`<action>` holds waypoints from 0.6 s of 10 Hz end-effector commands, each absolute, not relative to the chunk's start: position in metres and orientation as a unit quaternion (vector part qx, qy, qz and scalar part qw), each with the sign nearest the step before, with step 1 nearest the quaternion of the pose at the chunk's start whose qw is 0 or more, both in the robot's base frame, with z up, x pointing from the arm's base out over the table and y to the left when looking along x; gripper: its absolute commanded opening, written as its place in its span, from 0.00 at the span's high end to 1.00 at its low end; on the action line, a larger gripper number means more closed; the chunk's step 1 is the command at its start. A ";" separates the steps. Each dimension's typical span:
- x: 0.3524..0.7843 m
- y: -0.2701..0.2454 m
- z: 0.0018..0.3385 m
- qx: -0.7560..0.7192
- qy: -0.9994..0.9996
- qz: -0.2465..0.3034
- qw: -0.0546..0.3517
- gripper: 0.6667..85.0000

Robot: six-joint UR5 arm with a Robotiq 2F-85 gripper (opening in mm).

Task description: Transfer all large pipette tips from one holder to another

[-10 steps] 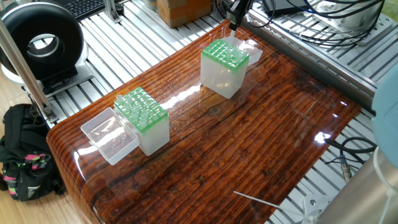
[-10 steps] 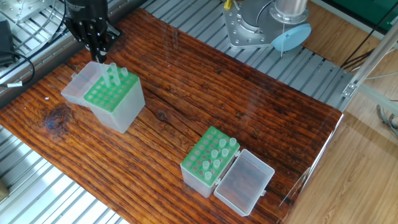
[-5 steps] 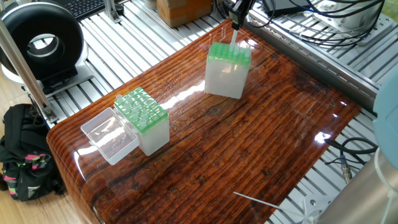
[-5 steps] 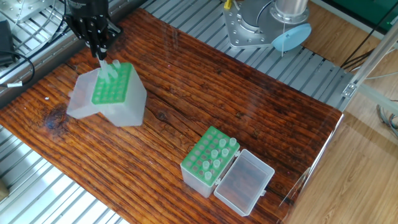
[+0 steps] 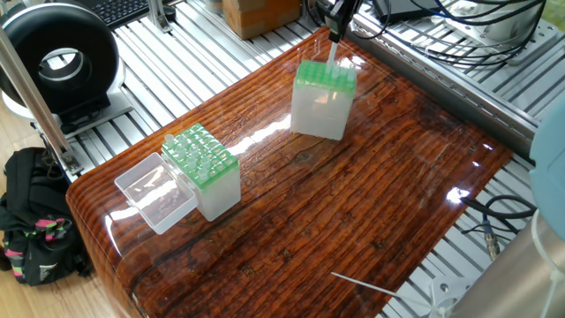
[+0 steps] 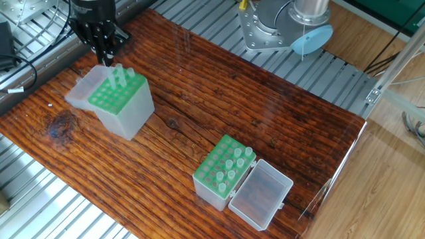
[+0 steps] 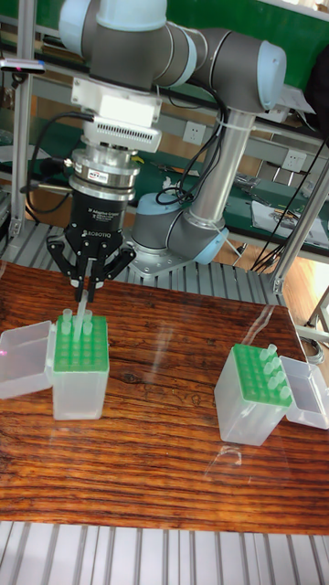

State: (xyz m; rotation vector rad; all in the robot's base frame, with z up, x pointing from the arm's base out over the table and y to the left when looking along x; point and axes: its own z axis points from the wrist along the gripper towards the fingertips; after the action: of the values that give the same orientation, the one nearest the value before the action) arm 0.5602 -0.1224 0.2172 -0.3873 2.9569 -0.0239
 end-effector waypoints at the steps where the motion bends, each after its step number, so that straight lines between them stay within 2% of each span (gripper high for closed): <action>1: 0.564 -0.115 0.215 -0.124 0.989 0.001 0.084 1.00; 6: 0.576 -0.112 0.206 -0.124 0.988 0.001 0.090 1.00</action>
State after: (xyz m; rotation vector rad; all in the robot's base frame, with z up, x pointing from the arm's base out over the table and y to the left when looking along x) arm 0.5699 -0.1156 0.2088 -0.3753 2.9493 -0.0141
